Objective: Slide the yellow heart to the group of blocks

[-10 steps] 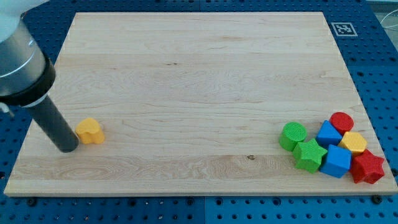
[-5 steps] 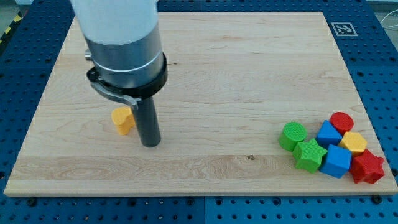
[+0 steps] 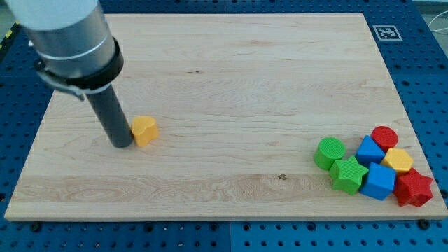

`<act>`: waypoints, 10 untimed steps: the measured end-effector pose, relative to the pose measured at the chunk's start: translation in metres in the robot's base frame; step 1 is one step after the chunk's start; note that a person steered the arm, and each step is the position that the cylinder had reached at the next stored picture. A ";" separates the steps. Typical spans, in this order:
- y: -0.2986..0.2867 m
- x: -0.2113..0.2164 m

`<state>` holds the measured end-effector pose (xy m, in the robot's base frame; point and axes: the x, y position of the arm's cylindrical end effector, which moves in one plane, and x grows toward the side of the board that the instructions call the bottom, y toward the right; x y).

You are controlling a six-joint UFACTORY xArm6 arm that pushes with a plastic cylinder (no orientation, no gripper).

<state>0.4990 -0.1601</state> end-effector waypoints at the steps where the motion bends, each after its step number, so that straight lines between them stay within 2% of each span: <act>1: 0.023 -0.015; 6: 0.222 0.003; 8: 0.202 -0.026; 10: 0.163 -0.024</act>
<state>0.4751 0.0025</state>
